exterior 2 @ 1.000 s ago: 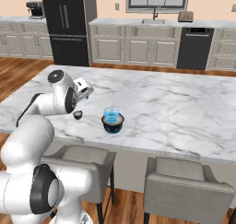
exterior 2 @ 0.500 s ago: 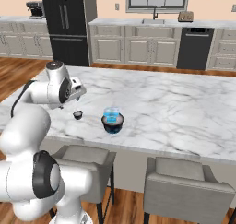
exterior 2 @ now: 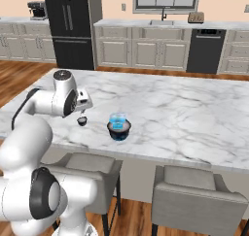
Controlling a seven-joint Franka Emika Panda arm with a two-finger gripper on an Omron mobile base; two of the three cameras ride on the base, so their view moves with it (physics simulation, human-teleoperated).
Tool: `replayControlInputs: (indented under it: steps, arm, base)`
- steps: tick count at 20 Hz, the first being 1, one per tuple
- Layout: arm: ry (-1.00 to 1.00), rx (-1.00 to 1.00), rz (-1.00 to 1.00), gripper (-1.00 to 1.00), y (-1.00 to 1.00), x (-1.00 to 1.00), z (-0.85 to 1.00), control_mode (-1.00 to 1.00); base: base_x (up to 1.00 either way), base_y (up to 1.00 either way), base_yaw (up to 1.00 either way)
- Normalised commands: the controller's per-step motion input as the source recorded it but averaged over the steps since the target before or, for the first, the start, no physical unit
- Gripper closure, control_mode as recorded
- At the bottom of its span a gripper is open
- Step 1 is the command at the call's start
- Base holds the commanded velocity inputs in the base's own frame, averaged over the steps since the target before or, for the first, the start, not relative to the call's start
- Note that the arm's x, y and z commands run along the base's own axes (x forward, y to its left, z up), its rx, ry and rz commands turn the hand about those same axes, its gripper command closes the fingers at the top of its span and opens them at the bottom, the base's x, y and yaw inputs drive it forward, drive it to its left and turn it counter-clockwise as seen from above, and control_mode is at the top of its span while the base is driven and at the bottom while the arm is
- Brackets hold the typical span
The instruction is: Stack the yogurt containers by placing the smaller containers on top of the larger containers.
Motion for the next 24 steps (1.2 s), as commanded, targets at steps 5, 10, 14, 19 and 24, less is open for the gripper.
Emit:
replayControlInputs:
  steps: [5, 10, 14, 19, 24]
  arm:
    - [0.04, 0.0, -0.21, -1.0, 0.25, 0.14, -0.07, -1.0]
    - [0.18, 0.09, -0.08, -1.0, 0.01, 0.24, -0.01, -1.0]
    - [0.14, 0.05, -0.08, -1.0, 0.02, 0.31, -0.02, -1.0]
    - [0.06, 0.0, -0.11, -1.0, 0.19, 0.26, -0.2, -1.0]
    - [0.06, 0.0, -0.1, -1.0, 0.23, 0.26, -0.27, -1.0]
  base:
    - [0.0, 0.0, 0.0]
    - [0.0, 0.0, 0.0]
    - [0.0, 0.0, 0.0]
    - [0.0, 0.0, 0.0]
    - [0.0, 0.0, 0.0]
